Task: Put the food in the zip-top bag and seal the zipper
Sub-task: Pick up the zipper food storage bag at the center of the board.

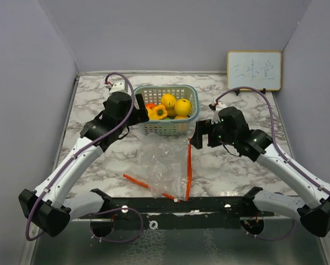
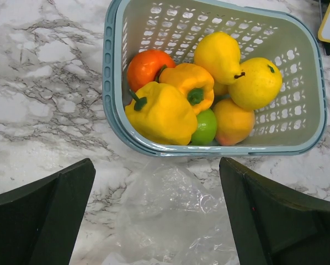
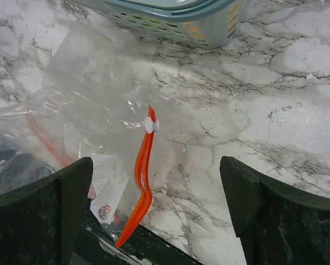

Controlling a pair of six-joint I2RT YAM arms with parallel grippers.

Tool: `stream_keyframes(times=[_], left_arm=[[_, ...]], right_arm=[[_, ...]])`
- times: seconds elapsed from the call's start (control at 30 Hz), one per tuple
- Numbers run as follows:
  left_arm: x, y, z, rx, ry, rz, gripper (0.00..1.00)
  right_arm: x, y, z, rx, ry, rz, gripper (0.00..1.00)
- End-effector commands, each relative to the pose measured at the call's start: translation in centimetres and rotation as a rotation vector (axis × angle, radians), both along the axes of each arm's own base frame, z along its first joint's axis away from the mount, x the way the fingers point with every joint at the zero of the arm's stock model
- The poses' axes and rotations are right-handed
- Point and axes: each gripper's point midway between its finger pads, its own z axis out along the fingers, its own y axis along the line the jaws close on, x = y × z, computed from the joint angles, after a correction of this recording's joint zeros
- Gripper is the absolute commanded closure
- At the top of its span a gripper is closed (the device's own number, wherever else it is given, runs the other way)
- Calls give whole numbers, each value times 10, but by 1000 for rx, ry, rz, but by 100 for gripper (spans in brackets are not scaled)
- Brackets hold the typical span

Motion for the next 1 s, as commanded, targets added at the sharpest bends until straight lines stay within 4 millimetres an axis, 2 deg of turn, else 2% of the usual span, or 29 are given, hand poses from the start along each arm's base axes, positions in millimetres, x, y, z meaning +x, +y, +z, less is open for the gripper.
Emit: stream_keyframes(times=[0.0, 0.23, 0.33, 0.43, 0.53, 0.7, 0.87, 0.97], left_arm=[[1, 2, 15, -5, -51, 6, 1], [-3, -4, 28, 0, -159, -96, 1], [-11, -18, 36, 22, -209, -240, 1], [-24, -36, 42, -25, -257, -370, 1], [-39, -51, 43, -83, -268, -471, 1], [-56, -56, 30, -106, -229, -538, 1], [-66, -53, 23, -114, -221, -553, 1], [-69, -51, 25, -115, -223, -555, 1]], right_arm=[[2, -3, 13, 30, -38, -40, 0], [1, -9, 13, 20, -57, -56, 0], [-2, -9, 9, 18, -54, -38, 0], [-10, -5, 1, 24, -44, 20, 0], [-23, 3, -16, 51, -19, 99, 1], [-44, 20, -46, 130, 44, 222, 7], [-47, 22, -74, 131, 66, 229, 12], [-49, 25, -80, 152, 50, 255, 14]])
